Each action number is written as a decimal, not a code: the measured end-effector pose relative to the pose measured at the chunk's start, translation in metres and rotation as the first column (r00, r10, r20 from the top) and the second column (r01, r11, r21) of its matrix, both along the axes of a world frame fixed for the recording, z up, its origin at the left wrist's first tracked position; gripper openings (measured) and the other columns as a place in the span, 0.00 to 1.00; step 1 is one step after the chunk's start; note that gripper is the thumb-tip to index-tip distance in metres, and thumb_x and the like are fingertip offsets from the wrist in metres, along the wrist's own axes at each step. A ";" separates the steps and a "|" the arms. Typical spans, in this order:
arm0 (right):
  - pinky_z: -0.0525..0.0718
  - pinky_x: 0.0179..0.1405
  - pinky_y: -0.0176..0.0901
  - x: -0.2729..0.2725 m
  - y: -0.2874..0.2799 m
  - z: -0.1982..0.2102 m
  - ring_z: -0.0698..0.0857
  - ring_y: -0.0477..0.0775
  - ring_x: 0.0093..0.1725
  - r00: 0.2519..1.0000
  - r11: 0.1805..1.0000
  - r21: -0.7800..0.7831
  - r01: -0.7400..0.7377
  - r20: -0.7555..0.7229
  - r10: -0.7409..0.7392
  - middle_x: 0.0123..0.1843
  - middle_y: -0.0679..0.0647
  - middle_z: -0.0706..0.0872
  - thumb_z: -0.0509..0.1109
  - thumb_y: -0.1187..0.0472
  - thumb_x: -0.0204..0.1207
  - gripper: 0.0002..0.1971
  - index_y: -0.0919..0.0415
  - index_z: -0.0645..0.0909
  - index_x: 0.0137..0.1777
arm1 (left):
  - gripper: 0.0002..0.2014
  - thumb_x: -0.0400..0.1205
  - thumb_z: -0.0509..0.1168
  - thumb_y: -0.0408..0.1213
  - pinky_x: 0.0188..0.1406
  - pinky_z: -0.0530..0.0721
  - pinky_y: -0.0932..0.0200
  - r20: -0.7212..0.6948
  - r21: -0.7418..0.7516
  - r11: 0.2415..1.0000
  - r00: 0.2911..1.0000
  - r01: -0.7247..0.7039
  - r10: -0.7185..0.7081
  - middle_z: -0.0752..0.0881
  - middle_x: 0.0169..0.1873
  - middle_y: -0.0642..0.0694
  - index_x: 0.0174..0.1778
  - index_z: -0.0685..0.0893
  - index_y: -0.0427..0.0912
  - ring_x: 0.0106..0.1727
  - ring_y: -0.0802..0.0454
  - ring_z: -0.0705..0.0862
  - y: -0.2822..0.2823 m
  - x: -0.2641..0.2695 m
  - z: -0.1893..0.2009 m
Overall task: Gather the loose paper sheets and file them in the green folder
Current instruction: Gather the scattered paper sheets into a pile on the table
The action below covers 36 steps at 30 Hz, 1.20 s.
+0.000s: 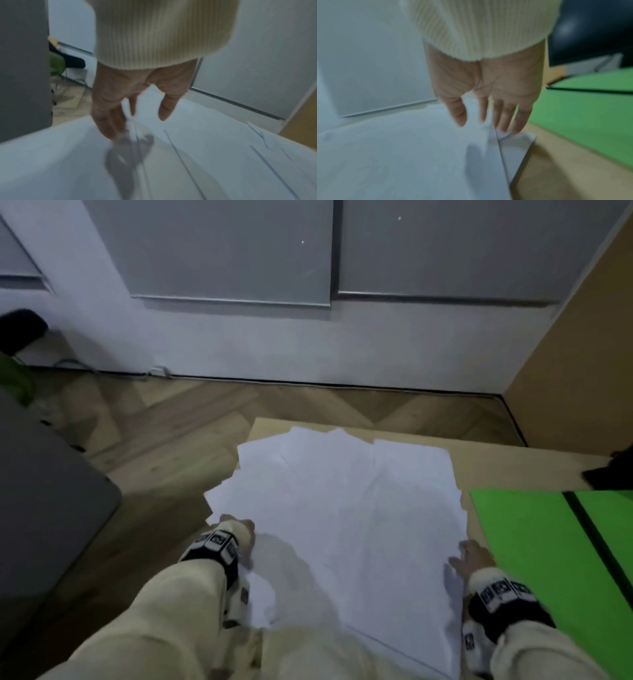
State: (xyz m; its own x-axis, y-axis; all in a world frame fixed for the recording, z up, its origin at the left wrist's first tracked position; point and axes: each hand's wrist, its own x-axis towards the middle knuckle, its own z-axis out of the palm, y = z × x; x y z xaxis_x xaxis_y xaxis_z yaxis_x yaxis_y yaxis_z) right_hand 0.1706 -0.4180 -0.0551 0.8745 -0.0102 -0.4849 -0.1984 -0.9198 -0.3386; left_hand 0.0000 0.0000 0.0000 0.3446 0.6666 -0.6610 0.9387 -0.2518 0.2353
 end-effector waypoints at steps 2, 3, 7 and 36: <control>0.81 0.60 0.51 0.002 0.010 0.012 0.81 0.67 0.66 0.983 0.982 -0.053 0.179 0.041 -0.177 0.69 0.67 0.79 0.72 0.57 0.71 0.30 0.70 0.73 0.70 | 0.30 0.80 0.63 0.41 0.73 0.74 0.43 0.005 0.068 0.998 1.000 -0.019 0.019 0.71 0.74 0.30 0.75 0.67 0.31 0.74 0.33 0.73 0.004 -0.001 -0.008; 0.82 0.56 0.52 0.002 0.012 0.013 0.82 0.68 0.64 0.972 0.972 -0.036 0.232 0.054 -0.230 0.68 0.69 0.79 0.73 0.56 0.70 0.30 0.71 0.73 0.69 | 0.31 0.80 0.61 0.43 0.75 0.72 0.43 -0.017 0.057 0.997 0.998 -0.059 0.060 0.68 0.76 0.31 0.77 0.65 0.31 0.76 0.33 0.70 0.008 0.001 -0.015; 0.84 0.55 0.54 0.001 0.021 0.009 0.85 0.68 0.59 0.962 0.962 0.041 0.269 0.024 -0.270 0.63 0.69 0.83 0.73 0.49 0.65 0.32 0.70 0.78 0.64 | 0.44 0.72 0.64 0.50 0.77 0.67 0.44 0.067 0.006 0.925 0.923 -0.380 0.379 0.63 0.78 0.36 0.80 0.54 0.36 0.79 0.35 0.65 0.000 0.012 -0.024; 0.65 0.79 0.51 -0.043 0.121 0.011 0.68 0.59 0.79 0.995 0.874 0.479 0.079 -0.096 -0.037 0.78 0.54 0.71 0.62 0.60 0.81 0.27 0.57 0.63 0.80 | 0.32 0.65 0.79 0.49 0.51 0.83 0.53 0.350 -0.393 0.910 0.893 -0.133 0.281 0.89 0.52 0.42 0.63 0.83 0.38 0.50 0.42 0.86 -0.063 0.029 -0.059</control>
State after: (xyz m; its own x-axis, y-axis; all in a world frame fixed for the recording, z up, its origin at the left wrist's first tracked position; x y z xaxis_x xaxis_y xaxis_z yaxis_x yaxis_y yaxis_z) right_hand 0.1276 -0.2974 -0.0441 0.8368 0.1938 -0.5120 -0.2922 -0.6327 -0.7171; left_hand 0.0293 -0.0632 -0.0586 0.5031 0.5021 -0.7034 0.7711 0.1067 0.6277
